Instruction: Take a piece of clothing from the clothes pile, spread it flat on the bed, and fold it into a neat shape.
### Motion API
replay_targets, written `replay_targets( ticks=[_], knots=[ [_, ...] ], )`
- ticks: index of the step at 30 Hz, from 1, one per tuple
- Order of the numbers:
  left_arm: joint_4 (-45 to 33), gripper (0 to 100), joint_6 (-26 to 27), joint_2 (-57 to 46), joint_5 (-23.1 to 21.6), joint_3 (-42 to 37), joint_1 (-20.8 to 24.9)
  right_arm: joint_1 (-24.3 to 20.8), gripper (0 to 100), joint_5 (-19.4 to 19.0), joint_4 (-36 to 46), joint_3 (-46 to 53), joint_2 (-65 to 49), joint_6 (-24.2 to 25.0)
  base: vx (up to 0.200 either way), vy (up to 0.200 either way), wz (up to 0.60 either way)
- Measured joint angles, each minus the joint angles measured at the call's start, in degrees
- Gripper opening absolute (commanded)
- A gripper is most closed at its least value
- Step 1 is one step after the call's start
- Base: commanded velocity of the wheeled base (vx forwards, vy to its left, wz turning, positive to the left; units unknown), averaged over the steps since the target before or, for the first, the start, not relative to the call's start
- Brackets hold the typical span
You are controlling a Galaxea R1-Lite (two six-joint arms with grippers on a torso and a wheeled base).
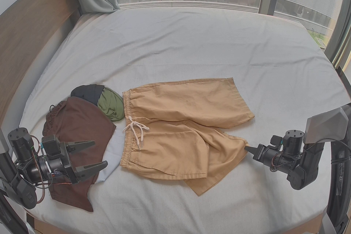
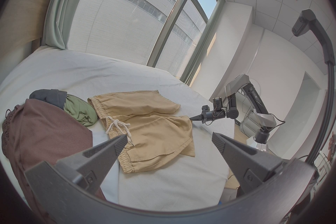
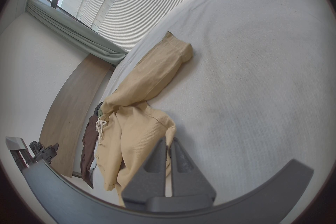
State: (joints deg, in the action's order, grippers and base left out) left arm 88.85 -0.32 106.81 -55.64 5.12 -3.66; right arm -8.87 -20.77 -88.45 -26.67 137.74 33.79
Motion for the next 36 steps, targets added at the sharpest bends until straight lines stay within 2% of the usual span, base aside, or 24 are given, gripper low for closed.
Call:
replay_targets(
  ticks=[13,19,26,32,36],
  knots=[
    [-0.02,100,0.00,0.02,0.00,0.00,0.00,2.16,0,1.43,-0.01,-3.62,-0.37,-0.21,0.000,0.000,0.00],
    [-0.02,100,-0.01,0.02,0.00,-0.02,-0.02,2.02,0,4.60,-0.04,-6.14,0.27,-0.21,0.000,0.000,0.00],
    [0.00,100,-0.01,-0.01,0.00,-0.02,0.00,1.72,0,5.56,-0.09,-10.07,1.17,-0.16,0.000,0.000,0.00],
    [0.00,100,0.00,-0.01,0.00,-0.02,-0.02,0.94,0,9.75,-0.11,-13.12,1.54,0.15,0.000,0.000,0.00],
    [0.00,100,-0.09,-0.01,0.00,-0.02,-0.02,0.37,0,10.65,-0.20,-15.14,2.12,0.33,0.000,0.000,0.00]
  ],
)
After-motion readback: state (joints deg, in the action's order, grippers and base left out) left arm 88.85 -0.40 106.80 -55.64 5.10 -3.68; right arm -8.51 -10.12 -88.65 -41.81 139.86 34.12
